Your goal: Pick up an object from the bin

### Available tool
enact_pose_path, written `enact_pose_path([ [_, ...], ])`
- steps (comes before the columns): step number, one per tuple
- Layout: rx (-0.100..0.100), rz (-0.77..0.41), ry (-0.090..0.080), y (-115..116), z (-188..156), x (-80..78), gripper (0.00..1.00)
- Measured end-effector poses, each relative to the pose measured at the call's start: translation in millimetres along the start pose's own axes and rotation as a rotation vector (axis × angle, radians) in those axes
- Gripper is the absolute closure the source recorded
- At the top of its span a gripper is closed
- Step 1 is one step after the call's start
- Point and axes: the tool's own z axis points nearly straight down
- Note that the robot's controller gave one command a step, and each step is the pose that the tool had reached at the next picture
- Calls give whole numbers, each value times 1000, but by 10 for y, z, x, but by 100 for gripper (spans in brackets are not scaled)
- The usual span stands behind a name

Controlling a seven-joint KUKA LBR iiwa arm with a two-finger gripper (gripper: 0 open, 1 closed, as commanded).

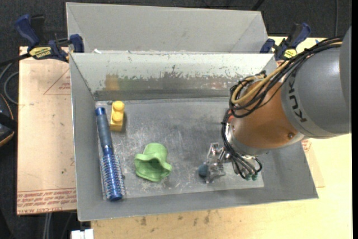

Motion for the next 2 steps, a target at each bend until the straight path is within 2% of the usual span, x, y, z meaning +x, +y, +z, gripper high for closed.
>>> enact_pose_path([
  [1, -1, 27, 5, 69, -971, -126, 100],
  [2, 0, 43, 4, 123, -1723, -170, 100],
])
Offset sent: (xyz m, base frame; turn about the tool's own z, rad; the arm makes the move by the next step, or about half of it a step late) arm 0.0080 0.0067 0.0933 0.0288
